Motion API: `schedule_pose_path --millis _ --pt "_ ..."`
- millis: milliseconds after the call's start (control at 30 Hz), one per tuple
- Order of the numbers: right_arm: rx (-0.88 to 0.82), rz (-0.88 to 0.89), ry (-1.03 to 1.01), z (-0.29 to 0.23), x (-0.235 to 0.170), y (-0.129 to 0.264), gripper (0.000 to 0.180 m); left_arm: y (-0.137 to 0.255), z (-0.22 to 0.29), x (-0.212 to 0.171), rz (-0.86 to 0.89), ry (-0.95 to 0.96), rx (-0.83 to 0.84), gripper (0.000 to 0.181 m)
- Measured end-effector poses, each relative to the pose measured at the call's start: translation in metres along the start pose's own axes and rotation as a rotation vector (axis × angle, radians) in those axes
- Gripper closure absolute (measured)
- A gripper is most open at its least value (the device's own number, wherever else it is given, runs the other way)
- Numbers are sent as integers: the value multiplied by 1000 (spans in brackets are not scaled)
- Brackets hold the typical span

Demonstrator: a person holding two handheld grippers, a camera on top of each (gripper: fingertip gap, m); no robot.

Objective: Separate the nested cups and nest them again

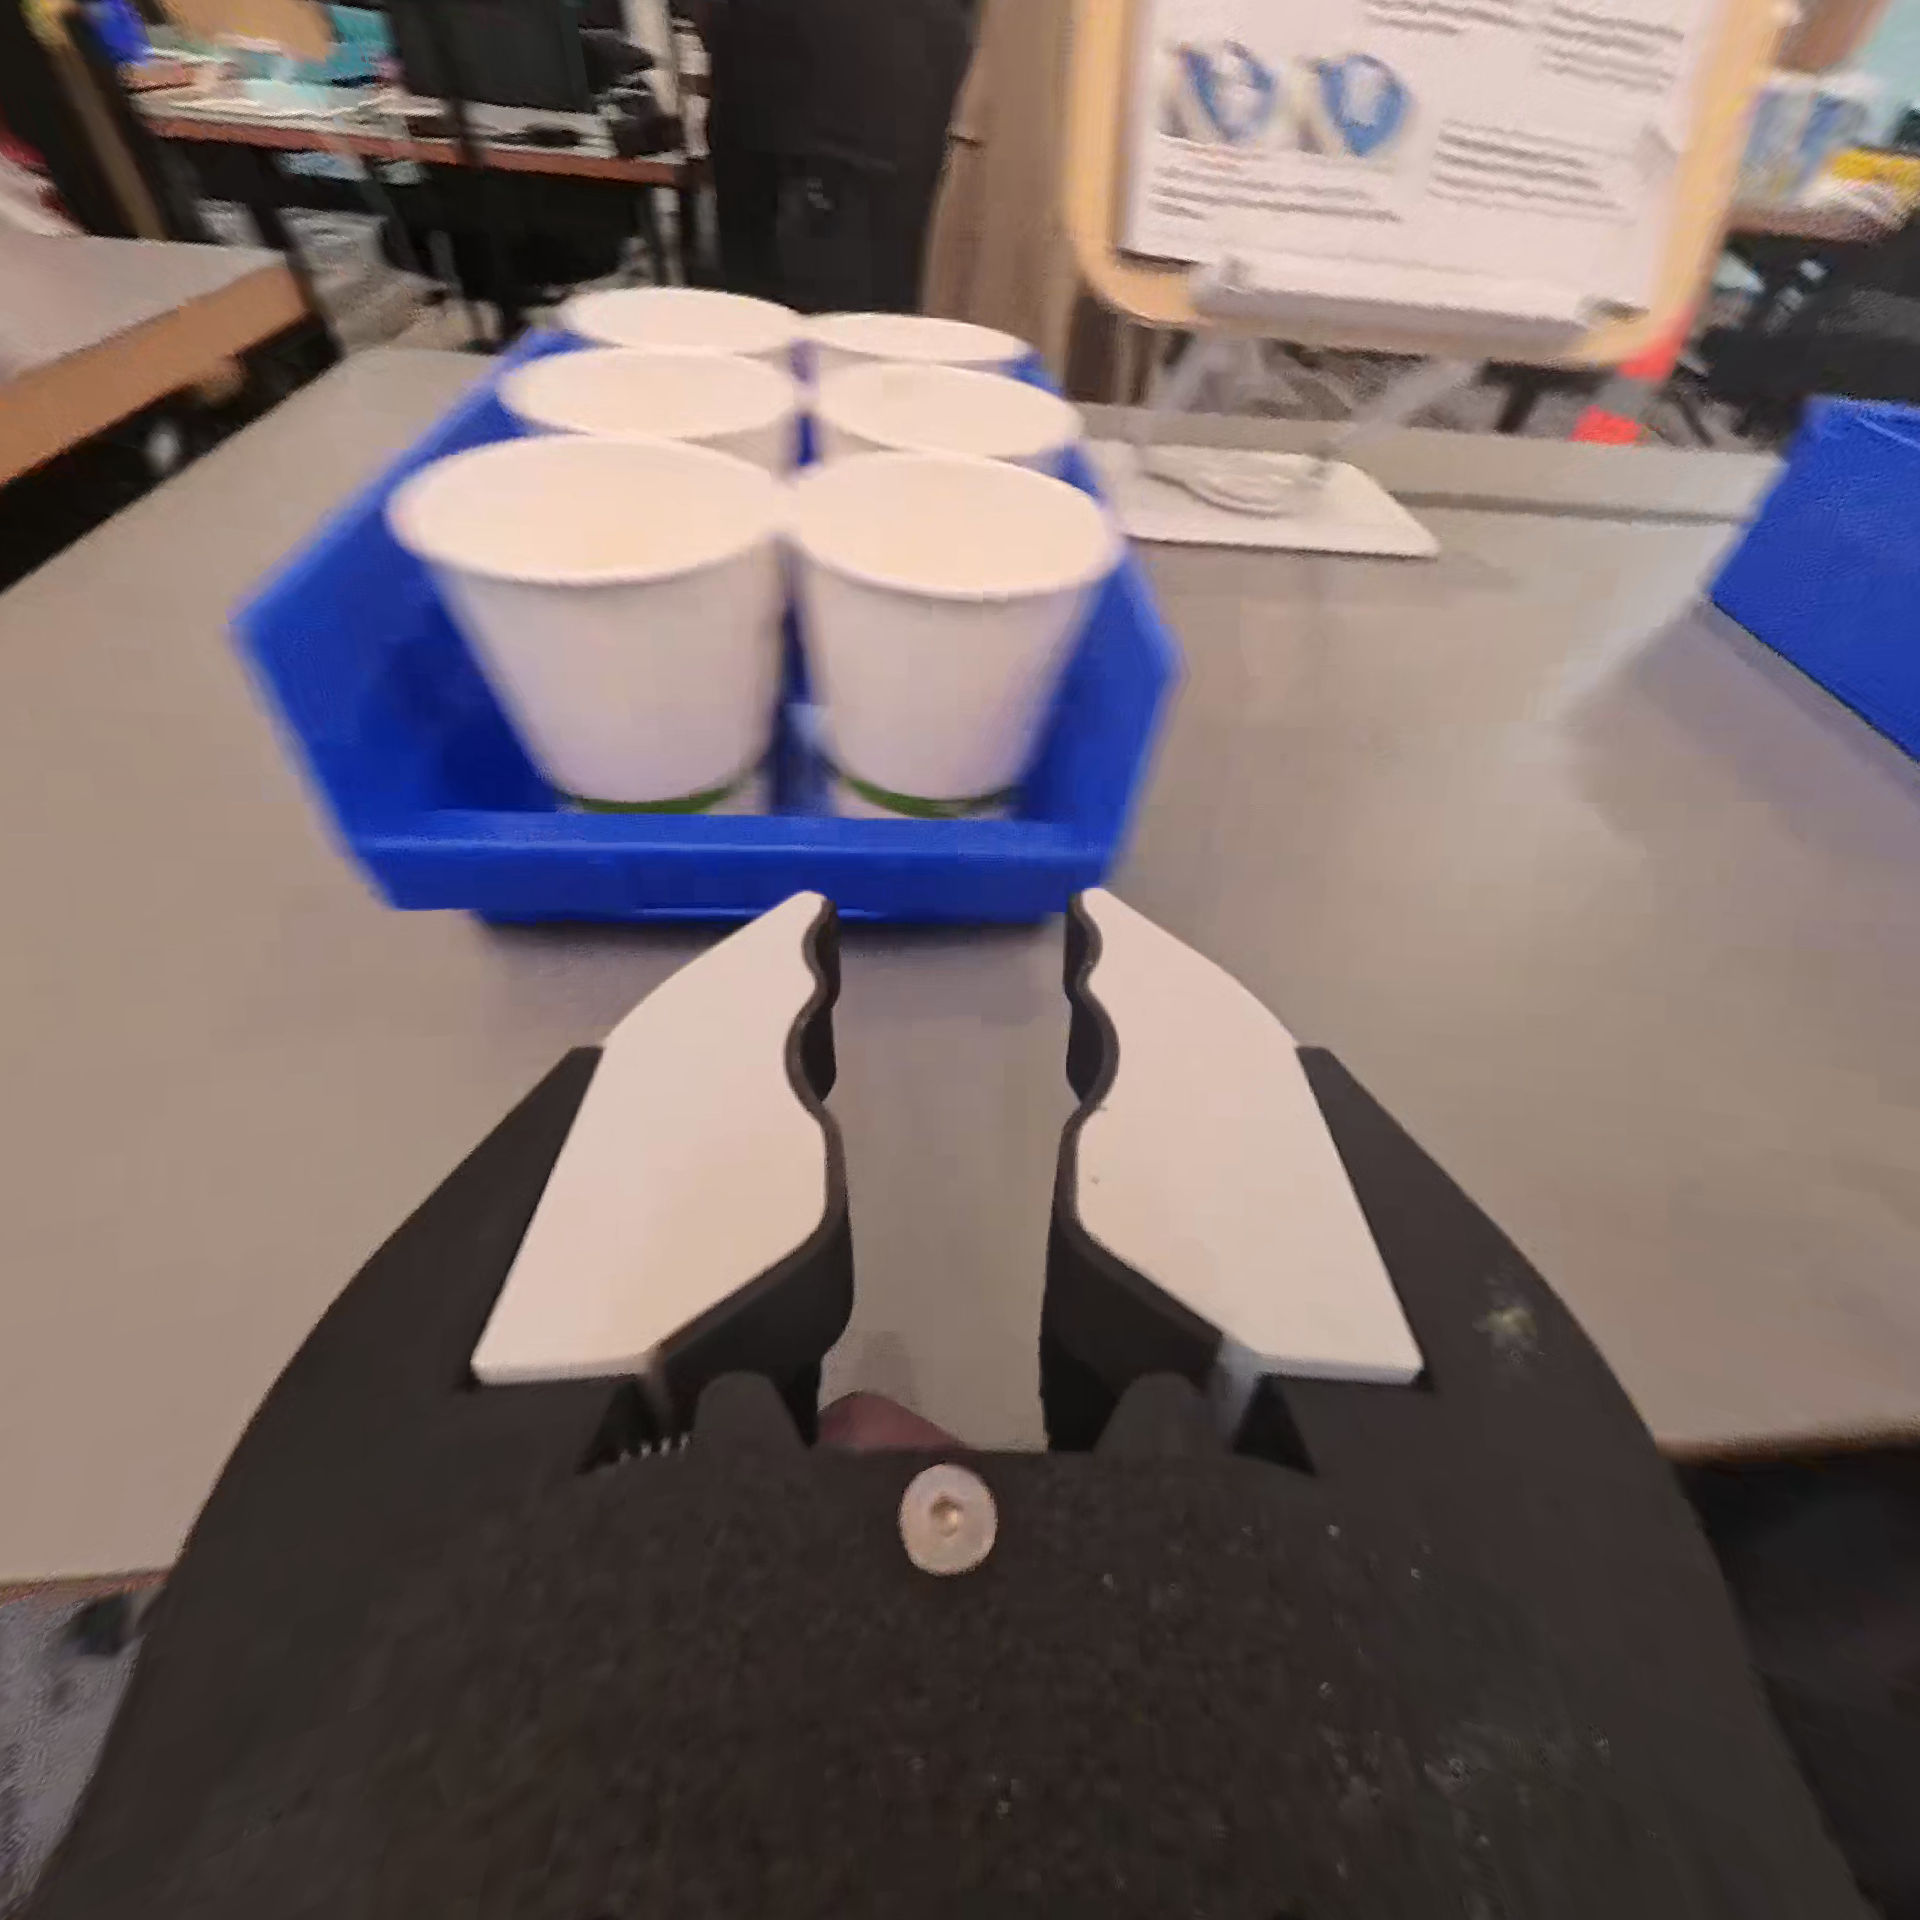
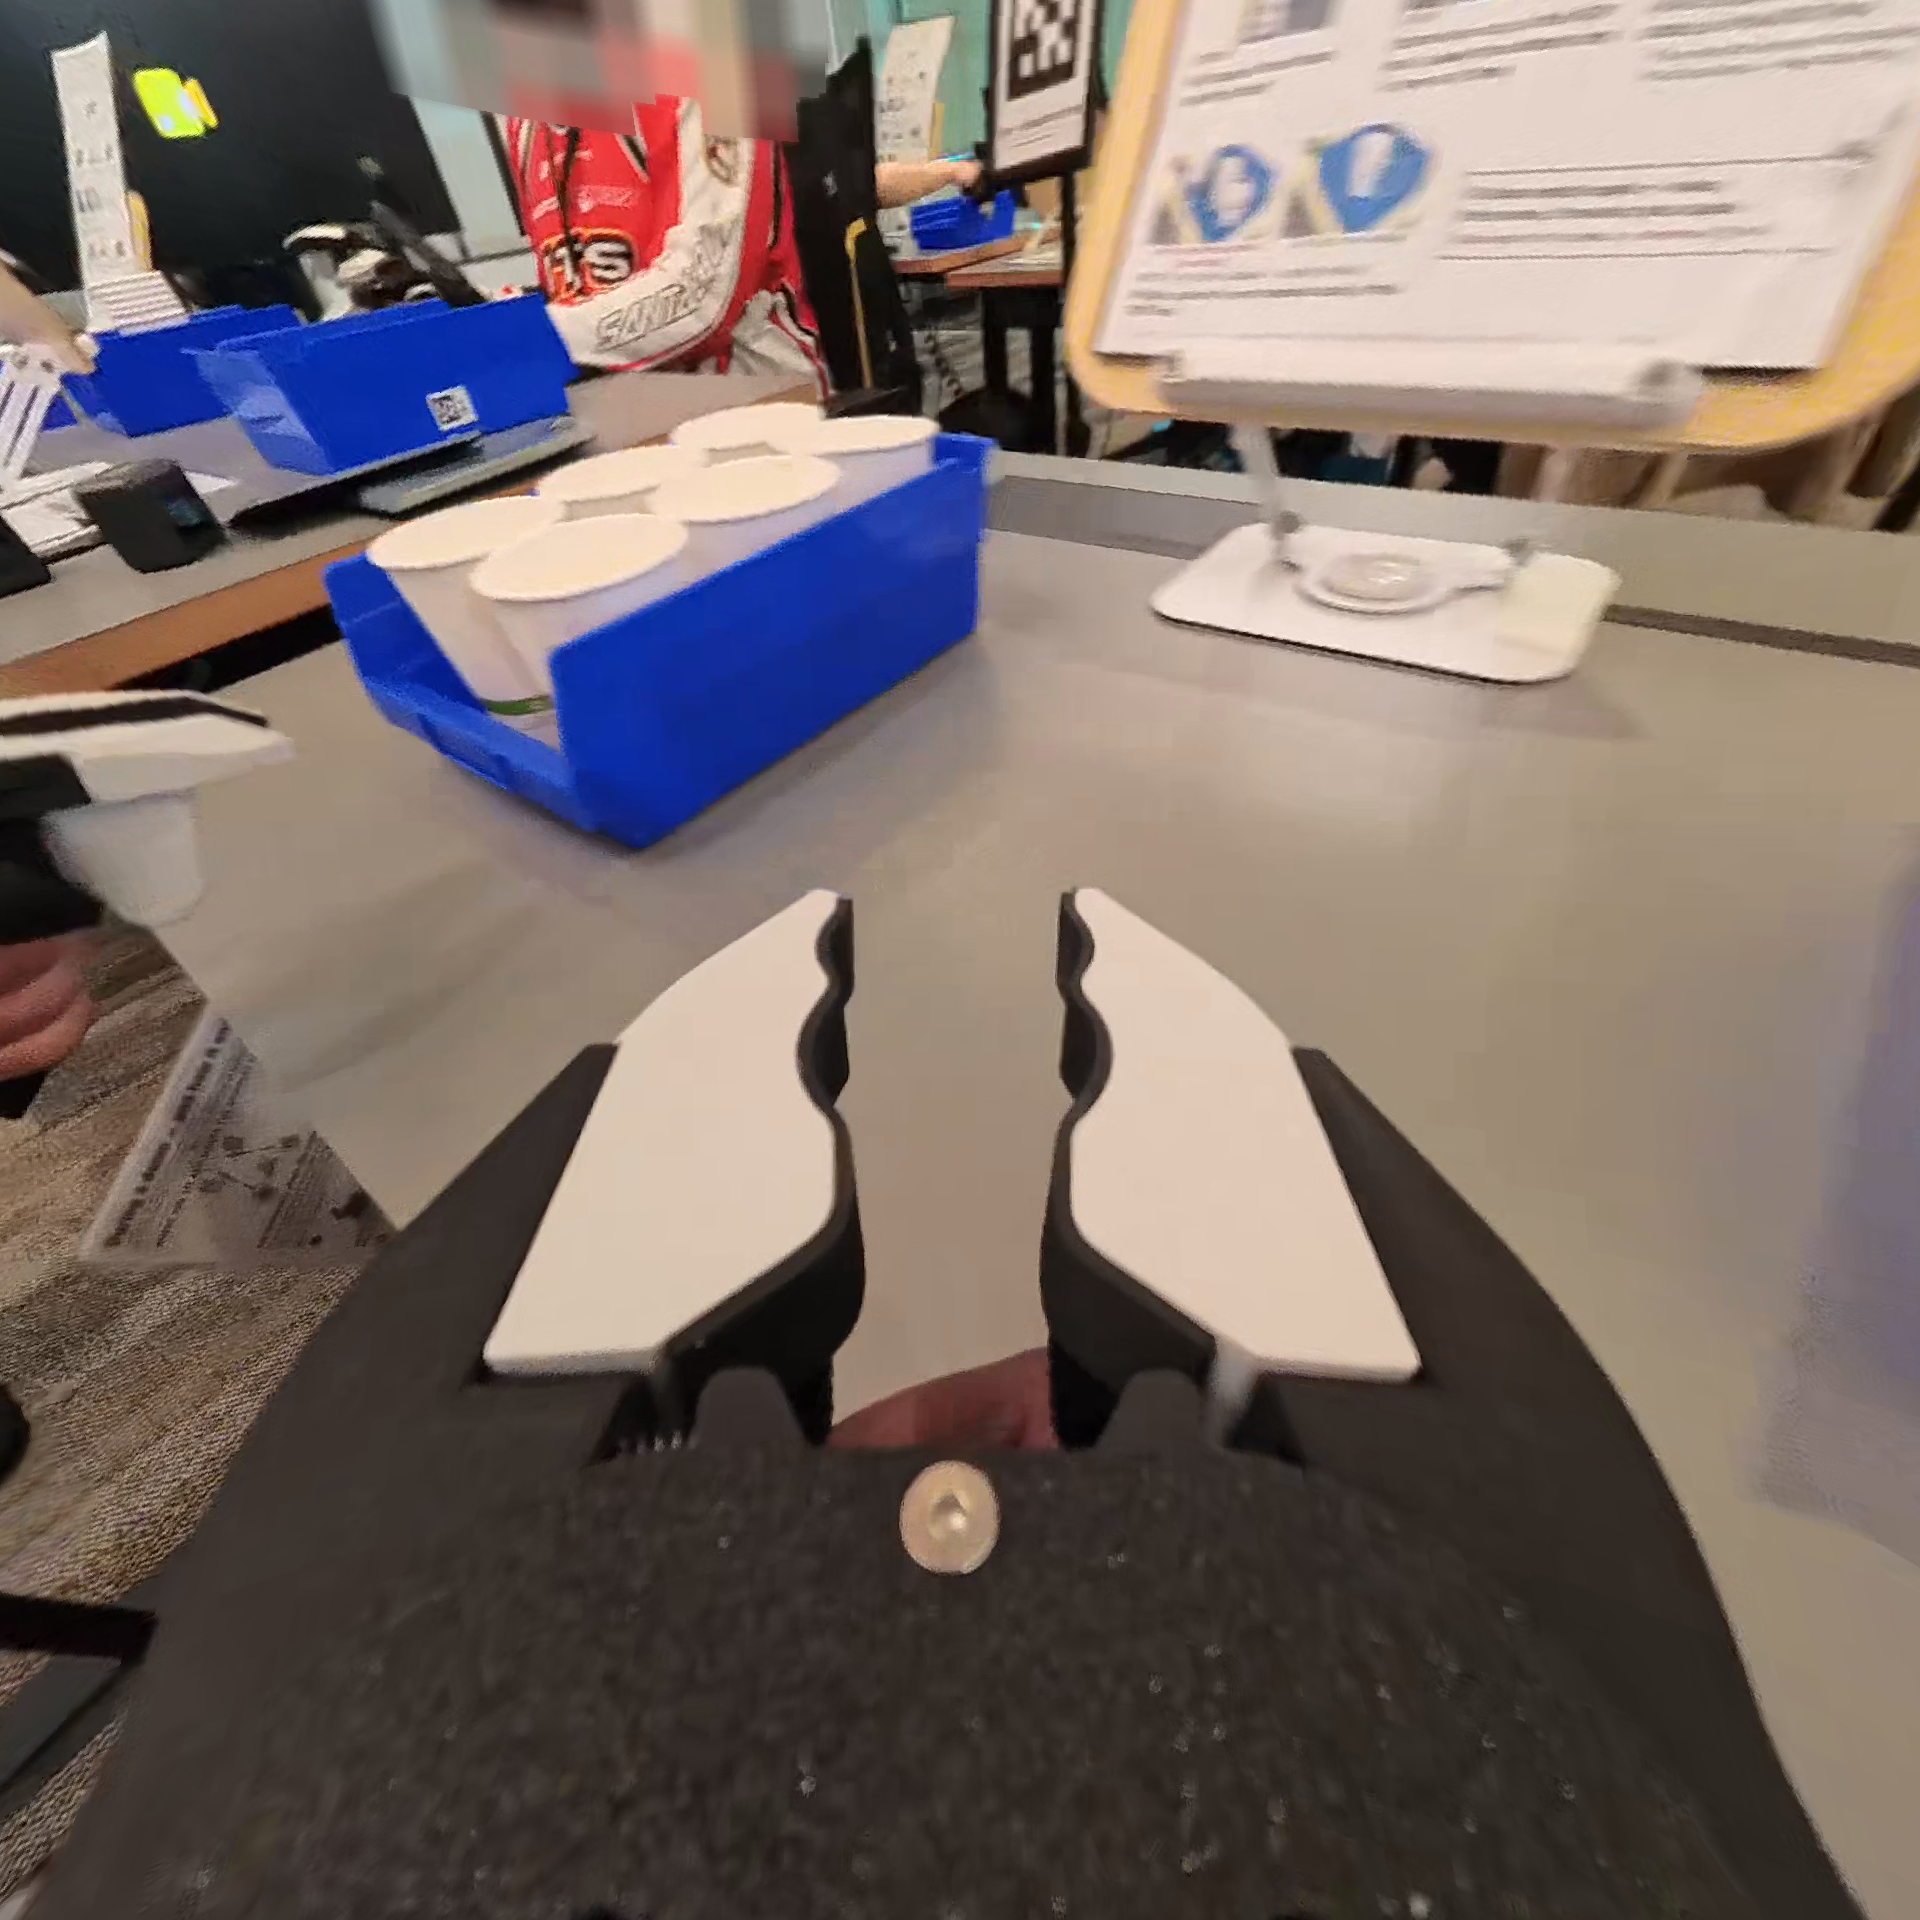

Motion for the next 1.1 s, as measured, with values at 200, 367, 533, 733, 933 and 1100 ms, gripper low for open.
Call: schedule_pose_path --millis 200,367,533,733,933,1100 --pt "-243 43 30 102 -16 67 144 -12 95 -22 -75 -133 -116 142" --pt "-422 -67 82 149 -43 86 144 -28 113 -17 -28 -73 -114 143" --pt "-307 -4 27 133 -43 101 141 -27 120 -20 35 -139 -111 144" --pt "-129 19 -57 94 -53 113 135 -17 113 -35 -37 -65 -124 141" --pt "-141 12 27 84 -49 108 137 -17 101 -41 -47 -94 -55 132" --pt "-100 16 48 78 -44 95 140 -19 76 -37 -47 -53 8 126"
Point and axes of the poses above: each gripper's, where its closed fingertips meet, y back along the fingers, x out of its top, z = x × y across the jaws, the point moved 2 cm from there along y, back along the fingers, and after that the axes turned 6 degrees about x, right-handed, at the moved point
